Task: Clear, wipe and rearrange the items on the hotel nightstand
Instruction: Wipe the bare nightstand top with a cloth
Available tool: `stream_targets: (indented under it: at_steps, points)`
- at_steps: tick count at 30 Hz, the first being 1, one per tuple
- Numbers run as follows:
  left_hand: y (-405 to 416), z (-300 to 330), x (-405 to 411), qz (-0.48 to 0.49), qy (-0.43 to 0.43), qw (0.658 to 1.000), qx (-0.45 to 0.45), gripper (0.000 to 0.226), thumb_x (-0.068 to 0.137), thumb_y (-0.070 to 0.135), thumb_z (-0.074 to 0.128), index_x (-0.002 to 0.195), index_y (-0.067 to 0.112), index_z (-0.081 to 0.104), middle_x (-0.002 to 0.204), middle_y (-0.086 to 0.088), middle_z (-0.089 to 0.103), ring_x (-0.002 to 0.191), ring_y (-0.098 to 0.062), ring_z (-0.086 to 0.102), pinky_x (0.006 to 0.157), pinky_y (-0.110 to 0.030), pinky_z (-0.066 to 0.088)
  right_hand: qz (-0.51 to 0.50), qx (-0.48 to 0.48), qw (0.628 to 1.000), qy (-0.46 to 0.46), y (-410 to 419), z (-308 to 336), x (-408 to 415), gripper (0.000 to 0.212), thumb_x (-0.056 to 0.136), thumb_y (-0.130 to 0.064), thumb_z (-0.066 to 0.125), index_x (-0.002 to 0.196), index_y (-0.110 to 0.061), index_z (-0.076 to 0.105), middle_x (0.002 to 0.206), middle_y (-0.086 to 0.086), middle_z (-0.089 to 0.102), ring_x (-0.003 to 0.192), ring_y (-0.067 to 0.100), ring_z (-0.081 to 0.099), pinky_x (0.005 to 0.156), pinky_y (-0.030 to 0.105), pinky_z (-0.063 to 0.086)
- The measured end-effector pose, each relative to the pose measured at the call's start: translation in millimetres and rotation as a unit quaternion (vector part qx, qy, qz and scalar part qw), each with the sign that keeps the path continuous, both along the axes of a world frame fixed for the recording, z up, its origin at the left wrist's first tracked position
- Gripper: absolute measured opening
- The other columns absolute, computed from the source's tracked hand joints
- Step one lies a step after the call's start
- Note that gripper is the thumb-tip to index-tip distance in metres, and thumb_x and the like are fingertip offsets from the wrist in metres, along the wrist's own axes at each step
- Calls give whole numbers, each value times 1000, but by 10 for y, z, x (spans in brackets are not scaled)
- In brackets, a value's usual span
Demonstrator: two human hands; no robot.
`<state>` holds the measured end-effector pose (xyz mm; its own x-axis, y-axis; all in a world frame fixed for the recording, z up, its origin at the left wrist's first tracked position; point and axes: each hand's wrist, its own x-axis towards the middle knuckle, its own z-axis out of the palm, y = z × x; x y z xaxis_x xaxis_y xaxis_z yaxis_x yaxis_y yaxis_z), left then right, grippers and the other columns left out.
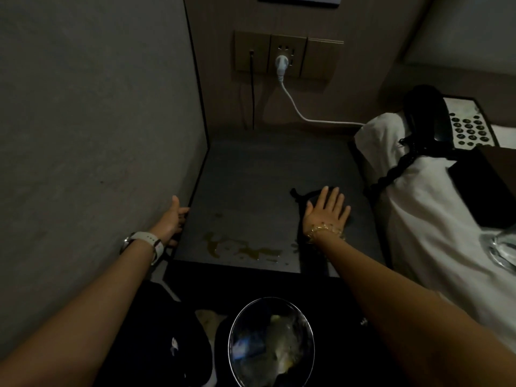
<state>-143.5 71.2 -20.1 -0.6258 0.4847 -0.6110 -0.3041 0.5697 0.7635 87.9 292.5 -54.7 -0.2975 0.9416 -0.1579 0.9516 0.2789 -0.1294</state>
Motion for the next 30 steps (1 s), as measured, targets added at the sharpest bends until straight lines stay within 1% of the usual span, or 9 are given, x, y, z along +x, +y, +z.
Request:
stream_targets:
  at_steps: [2, 4, 6, 11, 17, 21, 23, 27, 30]
  points:
    - [-21, 5, -11, 11, -7, 1000, 5, 76, 99, 59, 4, 139, 12, 47, 141, -18, 50, 127, -35, 47, 98, -44, 38, 30, -6, 1000, 2, -111, 23, -167, 64, 102, -46, 10, 152, -16, -16, 159, 10, -23, 148, 27, -18, 119, 49, -11]
    - [-28, 3, -12, 17, -10, 1000, 12, 76, 98, 60, 4, 137, 12, 49, 138, -17, 52, 114, -30, 51, 89, -40, 38, 61, -11, 998, -1, -211, 46, -327, 65, 102, -46, 10, 152, -16, -17, 159, 10, -24, 148, 27, -19, 119, 49, -10]
    - [-47, -3, -18, 14, -9, 1000, 16, 77, 98, 61, 3, 136, 13, 50, 136, -15, 53, 107, -26, 50, 88, -39, 37, 97, -15, 995, -1, -317, 58, -491, 65, 102, -47, 10, 151, -15, -18, 159, 11, -24, 147, 28, -20, 119, 50, -10]
    - [-70, -20, -42, 18, -11, 1000, 21, 79, 97, 62, 3, 134, 13, 53, 122, -11, 57, 104, -25, 51, 90, -41, 37, 201, -38, 979, 18, -562, 71, -890, 66, 101, -49, 11, 151, -17, -19, 158, 10, -27, 146, 28, -22, 119, 49, -13]
    - [-46, -6, -58, 27, -16, 999, 4, 80, 97, 62, 2, 134, 12, 53, 136, -14, 54, 126, -33, 49, 104, -48, 35, 281, -46, 959, 16, -869, 74, -1332, 68, 101, -50, 13, 151, -18, -19, 158, 8, -27, 146, 26, -23, 118, 48, -15]
    - [-56, -26, -102, 44, -17, 999, -1, 83, 96, 63, 1, 130, 9, 55, 135, -15, 55, 124, -34, 50, 93, -43, 38, 320, -43, 946, 16, -1055, 55, -1565, 68, 101, -50, 14, 152, -18, -18, 159, 7, -26, 147, 26, -22, 116, 47, -17]
    - [-54, -39, -116, 55, -17, 998, -1, 82, 96, 64, 2, 137, 10, 48, 142, -16, 50, 128, -34, 46, 97, -46, 37, 341, -45, 939, 15, -1157, 47, -1676, 68, 101, -51, 14, 152, -19, -17, 159, 7, -25, 147, 25, -22, 116, 47, -18]
    - [-60, -57, -127, 110, -36, 993, 9, 79, 95, 68, 9, 155, 17, 18, 158, -14, 26, 142, -36, 30, 109, -58, 29, 400, -55, 915, 3, -1374, 41, -1861, 68, 100, -54, 16, 153, -21, -11, 160, 5, -23, 147, 24, -23, 113, 46, -21]
    - [-89, -72, -143, 133, -38, 990, 11, 74, 94, 69, 12, 154, 26, 16, 161, -9, 19, 145, -34, 24, 107, -62, 30, 457, -45, 888, -31, -1438, 57, -1909, 65, 100, -54, 17, 155, -25, -2, 162, 3, -14, 147, 24, -21, 115, 46, -18]
